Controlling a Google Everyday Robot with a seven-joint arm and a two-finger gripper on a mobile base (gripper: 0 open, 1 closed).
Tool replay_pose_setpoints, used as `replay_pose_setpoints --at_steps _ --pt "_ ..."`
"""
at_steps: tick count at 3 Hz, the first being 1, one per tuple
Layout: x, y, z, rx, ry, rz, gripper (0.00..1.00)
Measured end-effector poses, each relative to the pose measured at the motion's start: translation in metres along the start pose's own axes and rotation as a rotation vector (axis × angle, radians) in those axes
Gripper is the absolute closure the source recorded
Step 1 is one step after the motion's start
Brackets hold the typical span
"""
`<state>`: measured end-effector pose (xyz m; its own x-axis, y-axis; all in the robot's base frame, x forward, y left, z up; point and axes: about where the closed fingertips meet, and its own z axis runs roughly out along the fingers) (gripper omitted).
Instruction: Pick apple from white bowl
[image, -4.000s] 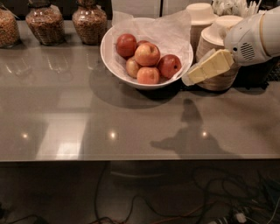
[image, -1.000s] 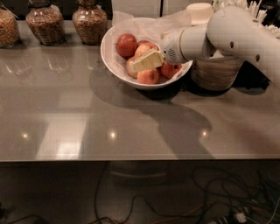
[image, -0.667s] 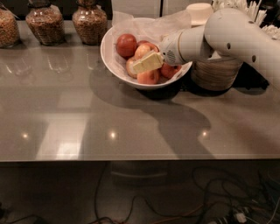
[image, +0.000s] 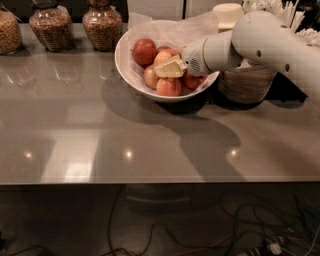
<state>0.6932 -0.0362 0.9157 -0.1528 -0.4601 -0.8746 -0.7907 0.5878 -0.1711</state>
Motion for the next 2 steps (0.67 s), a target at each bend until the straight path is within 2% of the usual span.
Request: replay_pose_setpoints --at_steps 1,2 --pt "0.002 -0.001 -0.007 0.008 -0.009 0.009 0.83" --pt "-0.007 -0.003 -0.024 0.018 -0.058 0.012 1.00"
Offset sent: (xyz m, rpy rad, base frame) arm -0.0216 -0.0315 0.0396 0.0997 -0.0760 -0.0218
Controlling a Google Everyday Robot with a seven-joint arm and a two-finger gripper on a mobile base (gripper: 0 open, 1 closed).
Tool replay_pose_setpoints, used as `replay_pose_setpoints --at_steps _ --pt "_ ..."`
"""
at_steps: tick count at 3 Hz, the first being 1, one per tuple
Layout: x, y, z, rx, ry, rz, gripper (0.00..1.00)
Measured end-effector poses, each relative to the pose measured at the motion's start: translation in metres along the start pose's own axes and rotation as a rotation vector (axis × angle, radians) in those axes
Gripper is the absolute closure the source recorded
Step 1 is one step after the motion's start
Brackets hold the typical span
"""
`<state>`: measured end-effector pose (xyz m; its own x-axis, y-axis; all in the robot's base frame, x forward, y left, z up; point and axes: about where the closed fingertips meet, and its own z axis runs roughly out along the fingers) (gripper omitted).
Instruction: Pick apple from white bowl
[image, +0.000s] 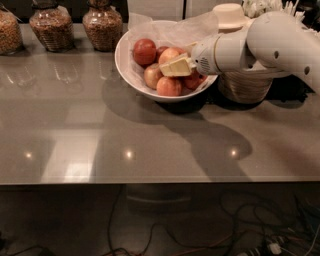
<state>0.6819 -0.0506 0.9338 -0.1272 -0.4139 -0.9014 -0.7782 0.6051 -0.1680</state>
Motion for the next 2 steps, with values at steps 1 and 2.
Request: replay_pose_setpoints --at_steps 1,2 --pt "-0.022 0.002 -0.024 -0.011 -0.068 -0.024 1.00" --pt "-0.035 0.013 -0.056 -0.063 -0.109 -0.073 1.00"
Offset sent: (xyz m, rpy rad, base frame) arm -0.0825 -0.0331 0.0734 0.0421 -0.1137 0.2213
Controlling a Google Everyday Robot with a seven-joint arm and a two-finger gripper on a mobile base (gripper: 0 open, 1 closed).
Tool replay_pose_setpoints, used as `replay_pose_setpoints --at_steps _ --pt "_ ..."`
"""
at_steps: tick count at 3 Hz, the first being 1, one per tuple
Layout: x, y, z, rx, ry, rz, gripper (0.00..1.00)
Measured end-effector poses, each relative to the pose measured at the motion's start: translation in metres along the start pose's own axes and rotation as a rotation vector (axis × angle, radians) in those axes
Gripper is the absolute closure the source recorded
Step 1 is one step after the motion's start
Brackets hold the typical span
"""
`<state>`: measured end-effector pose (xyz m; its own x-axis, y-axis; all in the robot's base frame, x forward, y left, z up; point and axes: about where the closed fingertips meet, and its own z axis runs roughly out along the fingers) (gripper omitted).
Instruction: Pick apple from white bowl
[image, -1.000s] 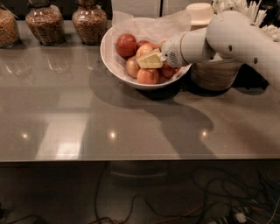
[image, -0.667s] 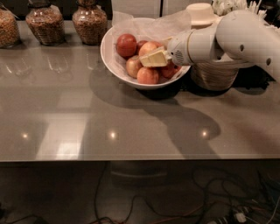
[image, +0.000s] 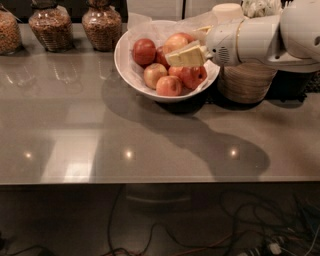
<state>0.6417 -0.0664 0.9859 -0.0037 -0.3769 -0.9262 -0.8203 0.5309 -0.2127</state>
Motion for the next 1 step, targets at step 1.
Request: replay_pose_setpoints --at_steps 1 --pt "0.0112 0.0188 -0.0399 -0.087 0.040 0.011 1.00"
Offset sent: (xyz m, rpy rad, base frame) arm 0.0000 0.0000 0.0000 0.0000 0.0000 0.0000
